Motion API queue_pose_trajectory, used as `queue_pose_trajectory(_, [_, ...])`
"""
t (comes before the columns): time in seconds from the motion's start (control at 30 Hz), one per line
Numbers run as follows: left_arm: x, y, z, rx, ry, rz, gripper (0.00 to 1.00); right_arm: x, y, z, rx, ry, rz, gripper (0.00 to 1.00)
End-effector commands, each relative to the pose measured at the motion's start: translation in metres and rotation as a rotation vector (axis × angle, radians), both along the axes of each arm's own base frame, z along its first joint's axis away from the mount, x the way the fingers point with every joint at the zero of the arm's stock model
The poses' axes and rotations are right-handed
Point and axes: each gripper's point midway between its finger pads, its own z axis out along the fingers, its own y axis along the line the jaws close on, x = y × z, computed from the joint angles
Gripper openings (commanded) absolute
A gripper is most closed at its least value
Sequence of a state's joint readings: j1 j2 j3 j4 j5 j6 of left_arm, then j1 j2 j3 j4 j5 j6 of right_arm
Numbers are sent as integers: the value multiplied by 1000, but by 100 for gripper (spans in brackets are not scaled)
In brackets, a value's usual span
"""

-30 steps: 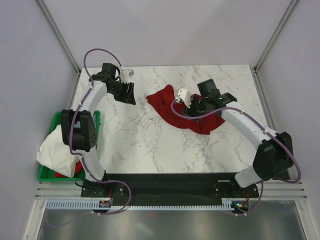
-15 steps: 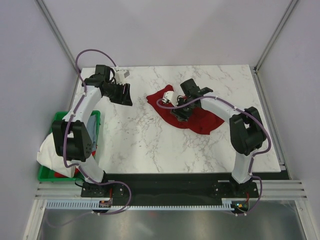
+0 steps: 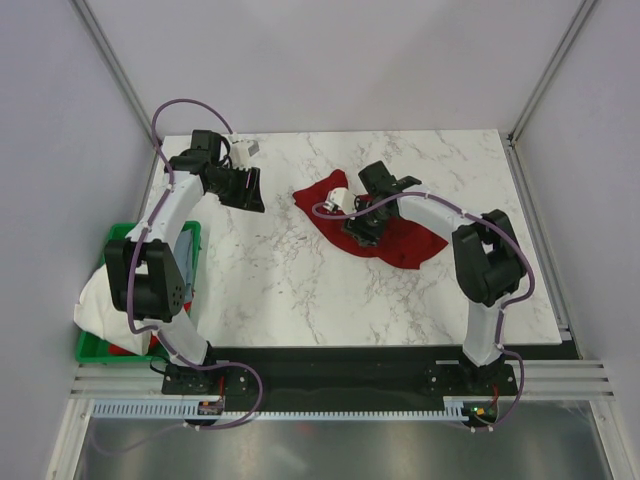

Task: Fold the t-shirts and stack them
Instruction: Flatten the tshirt out

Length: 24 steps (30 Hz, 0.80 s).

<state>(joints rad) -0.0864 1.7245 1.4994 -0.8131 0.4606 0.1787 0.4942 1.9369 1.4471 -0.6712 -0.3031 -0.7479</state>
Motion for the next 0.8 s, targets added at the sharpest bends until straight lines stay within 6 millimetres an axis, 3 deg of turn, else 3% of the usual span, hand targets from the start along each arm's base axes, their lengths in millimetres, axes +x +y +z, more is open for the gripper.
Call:
queue_pose_trajectory(0.0, [12, 3, 10, 16, -59, -7, 57, 8, -1, -2, -19, -11, 4, 56])
queue_pose_trajectory(0.07, [12, 4, 10, 19, -60, -5, 57, 9, -1, -7, -27, -5, 2, 52])
queue_pose_trajectory(0.2, [12, 5, 11, 24, -65, -5, 57, 13, 1, -2, -21, -18, 0, 31])
queue_pose_trajectory(0.23, [12, 5, 12, 24, -67, -5, 57, 15, 2, 2, -16, -27, 3, 18])
queue_pose_trajectory(0.3, [12, 4, 12, 21, -65, -7, 57, 18, 2, 19, -5, -56, 4, 3])
queue_pose_trajectory(0.33, [12, 3, 11, 16, -63, -10, 57, 21, 3, 28, -3, -76, 3, 0])
queue_pose_trajectory(0.4, [13, 3, 10, 13, -58, -6, 57, 26, 3, 63, 21, -149, -6, 0])
queue_pose_trajectory(0.5, [16, 3, 7, 14, -52, -4, 57, 45, 9, 153, 111, -345, -32, 0])
queue_pose_trajectory(0.6, [22, 0, 5, 7, -46, -5, 58, 51, 4, 232, 170, -524, -55, 0])
queue_pose_trajectory(0.7, [33, -4, 8, -12, -48, -4, 58, 50, -8, 285, 198, -657, -92, 0])
queue_pose_trajectory(0.77, [38, -8, 6, -31, -35, -13, 59, 46, -15, 307, 207, -716, -117, 0])
